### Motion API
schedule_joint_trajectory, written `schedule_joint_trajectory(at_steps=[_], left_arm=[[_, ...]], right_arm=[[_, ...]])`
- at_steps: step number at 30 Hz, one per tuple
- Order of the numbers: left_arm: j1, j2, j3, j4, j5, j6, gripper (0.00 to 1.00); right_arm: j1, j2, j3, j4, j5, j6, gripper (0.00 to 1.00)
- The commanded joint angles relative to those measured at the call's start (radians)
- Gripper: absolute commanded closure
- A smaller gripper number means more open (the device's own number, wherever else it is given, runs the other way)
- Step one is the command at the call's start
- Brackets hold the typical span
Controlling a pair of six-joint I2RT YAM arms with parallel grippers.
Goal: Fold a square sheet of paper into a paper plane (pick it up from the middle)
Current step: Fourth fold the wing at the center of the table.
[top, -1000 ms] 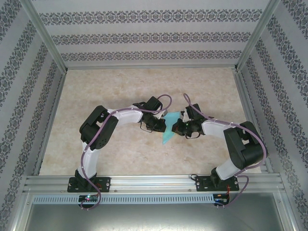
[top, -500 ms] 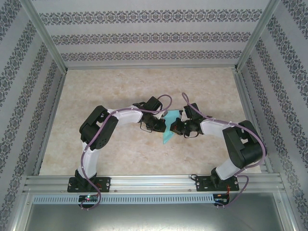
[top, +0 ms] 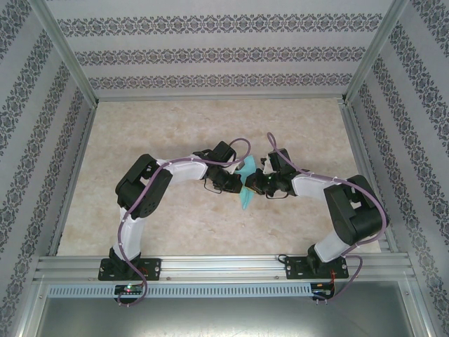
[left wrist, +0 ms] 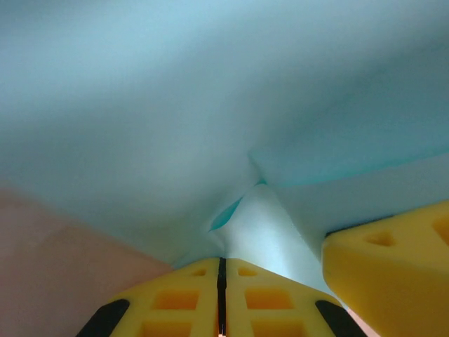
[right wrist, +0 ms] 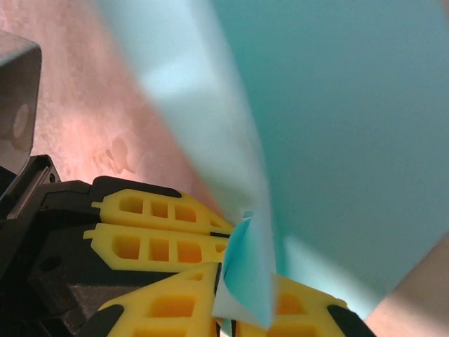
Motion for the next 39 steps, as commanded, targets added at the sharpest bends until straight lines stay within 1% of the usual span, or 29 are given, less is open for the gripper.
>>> schedule_joint_trajectory(at_steps=[1, 6, 10, 15, 20, 25, 30, 39], left_arm=[[-0.003, 0.035, -0.04, -0.021, -0.043, 0.026, 0.89], [-0.001, 0.038, -0.035, -0.012, -0.032, 0.019, 0.89], [-0.001, 0.042, -0.033, -0.01, -0.027, 0.016, 0.89], [0.0, 0.041, -0.029, -0.013, -0.025, 0.014, 0.89], [0.0, 0.044, -0.026, -0.01, -0.024, 0.01, 0.89], [0.0, 0.044, -0.026, -0.016, -0.022, 0.014, 0.89], [0.0, 0.042, -0.02, -0.021, -0.024, 0.013, 0.89], [0.002, 0.045, -0.02, -0.02, -0.023, 0.013, 0.89]], right_arm=[[0.0, -0.045, -0.001, -0.085, 0.034, -0.059, 0.83], [-0.001, -0.091, -0.028, -0.125, 0.07, -0.085, 0.8], [0.004, -0.097, -0.035, -0.139, 0.081, -0.094, 0.74], [0.015, -0.079, -0.048, -0.119, 0.078, -0.089, 0.73], [0.034, -0.074, -0.06, -0.092, 0.078, -0.077, 0.77], [0.052, -0.058, -0.05, -0.117, 0.112, -0.092, 0.83], [0.074, -0.049, -0.015, -0.17, 0.152, -0.117, 0.89], [0.126, -0.022, 0.051, -0.252, 0.245, -0.148, 0.93]])
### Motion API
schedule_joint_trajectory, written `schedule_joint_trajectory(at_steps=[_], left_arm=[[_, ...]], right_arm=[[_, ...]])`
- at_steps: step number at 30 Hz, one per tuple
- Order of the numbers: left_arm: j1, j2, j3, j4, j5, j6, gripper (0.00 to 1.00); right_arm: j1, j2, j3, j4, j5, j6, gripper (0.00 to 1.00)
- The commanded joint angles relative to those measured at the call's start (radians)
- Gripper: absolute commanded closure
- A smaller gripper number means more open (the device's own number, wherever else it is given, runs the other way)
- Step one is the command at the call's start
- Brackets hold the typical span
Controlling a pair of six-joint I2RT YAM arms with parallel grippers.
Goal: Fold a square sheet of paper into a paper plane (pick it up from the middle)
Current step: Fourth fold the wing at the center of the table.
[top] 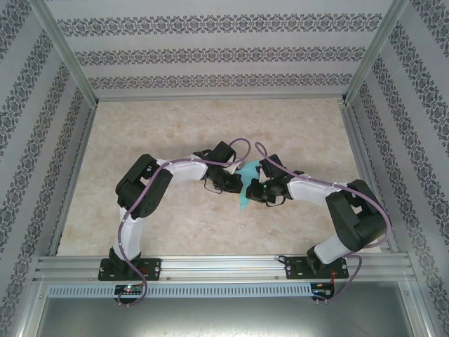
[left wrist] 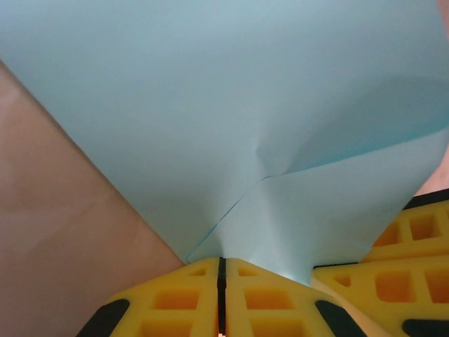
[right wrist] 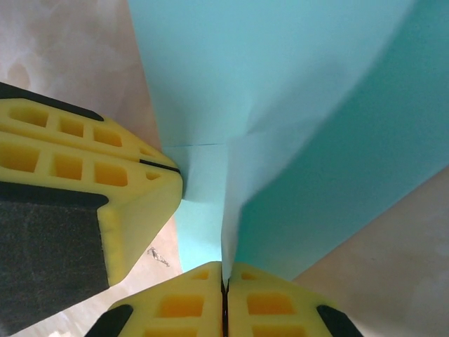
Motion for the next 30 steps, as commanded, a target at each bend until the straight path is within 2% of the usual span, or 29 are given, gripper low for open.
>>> schedule_joint_trajectory(at_steps=[1, 15, 21, 30], left_arm=[[0.002, 0.046, -0.019, -0.028, -0.03, 0.013, 0.89], [0.011, 0.041, -0.04, -0.013, -0.022, 0.01, 0.89], [0.013, 0.043, -0.044, -0.009, -0.018, 0.009, 0.89], [0.017, 0.043, -0.045, -0.006, -0.009, 0.009, 0.89]], right_arm=[[0.017, 0.019, 0.033, -0.041, 0.057, -0.024, 0.93], [0.017, 0.053, 0.03, 0.077, -0.043, 0.037, 0.94], [0.005, 0.029, 0.015, 0.078, -0.053, 0.039, 0.94], [0.012, 0.077, 0.016, 0.093, -0.075, 0.032, 0.93]])
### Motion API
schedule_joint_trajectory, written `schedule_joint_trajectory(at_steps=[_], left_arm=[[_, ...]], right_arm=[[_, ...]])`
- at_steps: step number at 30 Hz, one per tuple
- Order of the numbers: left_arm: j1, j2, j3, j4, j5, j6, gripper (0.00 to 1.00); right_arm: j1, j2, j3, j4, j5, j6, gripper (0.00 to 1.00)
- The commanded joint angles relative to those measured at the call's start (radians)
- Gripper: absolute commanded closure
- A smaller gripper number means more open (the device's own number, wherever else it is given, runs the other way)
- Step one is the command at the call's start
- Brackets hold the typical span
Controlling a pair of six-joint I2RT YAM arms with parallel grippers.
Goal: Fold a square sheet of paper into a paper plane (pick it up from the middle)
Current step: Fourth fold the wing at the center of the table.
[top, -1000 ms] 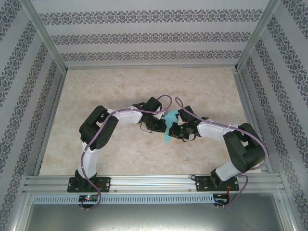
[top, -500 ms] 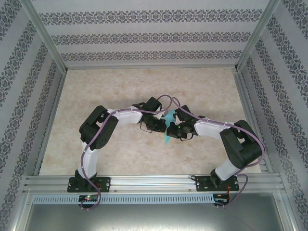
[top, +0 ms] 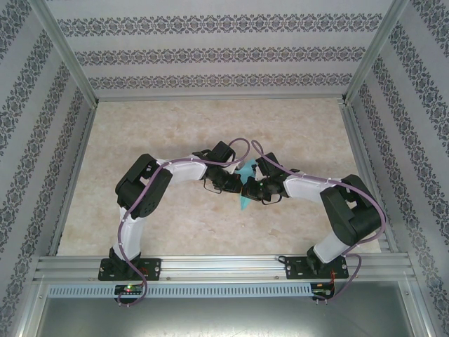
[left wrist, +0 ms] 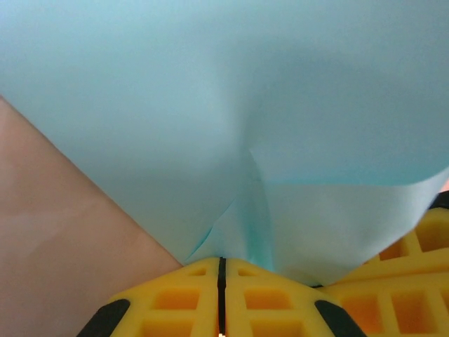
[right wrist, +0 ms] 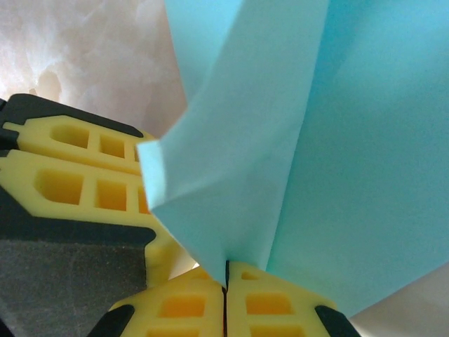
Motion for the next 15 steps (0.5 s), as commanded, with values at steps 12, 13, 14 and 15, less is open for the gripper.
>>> schedule_joint_trajectory(at_steps=[12, 13, 14, 15], left_arm=[[0.019, 0.042, -0.047, 0.006, 0.001, -0.008, 0.89], [0.019, 0.043, -0.047, 0.009, 0.003, -0.009, 0.89], [0.021, 0.043, -0.049, 0.011, 0.007, -0.012, 0.89], [0.021, 0.043, -0.048, 0.013, 0.009, -0.014, 0.89]], right_arm=[[0.002, 0.075, -0.022, 0.058, -0.026, 0.003, 0.92], [0.002, 0.078, -0.022, 0.059, -0.027, 0.002, 0.92], [0.003, 0.084, -0.02, 0.057, -0.025, 0.001, 0.92], [0.003, 0.087, -0.02, 0.053, -0.024, -0.003, 0.92]])
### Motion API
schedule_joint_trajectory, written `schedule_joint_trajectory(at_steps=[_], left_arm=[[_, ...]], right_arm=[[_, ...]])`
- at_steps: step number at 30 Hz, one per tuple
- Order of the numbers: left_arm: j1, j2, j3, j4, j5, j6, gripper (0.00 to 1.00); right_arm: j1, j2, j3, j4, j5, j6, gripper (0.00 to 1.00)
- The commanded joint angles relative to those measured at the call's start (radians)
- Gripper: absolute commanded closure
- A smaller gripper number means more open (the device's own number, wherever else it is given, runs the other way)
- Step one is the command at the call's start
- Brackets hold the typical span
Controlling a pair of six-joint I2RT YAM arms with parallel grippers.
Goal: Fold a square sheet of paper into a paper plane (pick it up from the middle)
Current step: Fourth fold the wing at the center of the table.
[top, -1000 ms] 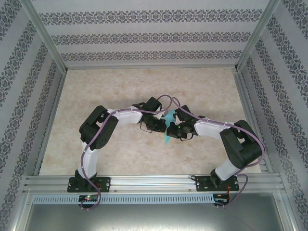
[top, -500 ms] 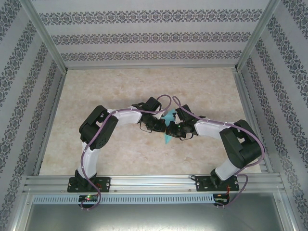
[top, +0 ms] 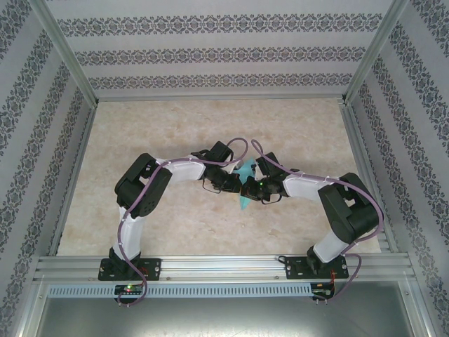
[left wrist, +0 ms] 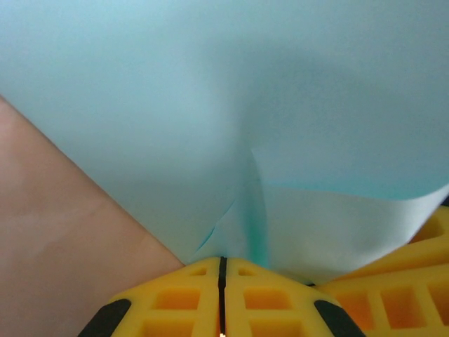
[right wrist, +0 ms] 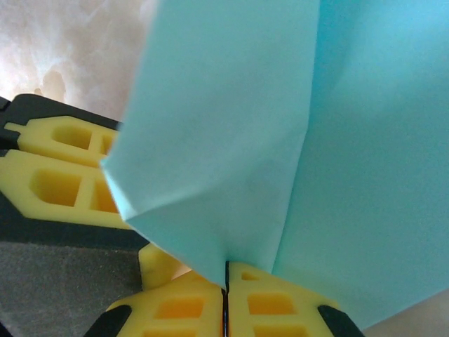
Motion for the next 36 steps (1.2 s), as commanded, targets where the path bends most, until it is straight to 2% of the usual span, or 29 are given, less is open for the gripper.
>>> schedule_joint_trajectory(at_steps=[1, 18, 36], left_arm=[[0.006, 0.043, -0.03, -0.016, -0.025, -0.008, 0.89], [0.061, -0.009, -0.086, 0.099, 0.081, -0.082, 0.89], [0.068, -0.027, -0.03, 0.035, 0.076, -0.067, 0.87]], right_arm=[[0.01, 0.066, -0.017, 0.021, 0.009, -0.005, 0.92], [0.008, 0.082, -0.053, 0.003, 0.041, -0.024, 0.91], [-0.019, 0.043, -0.062, -0.019, 0.059, -0.049, 0.91]])
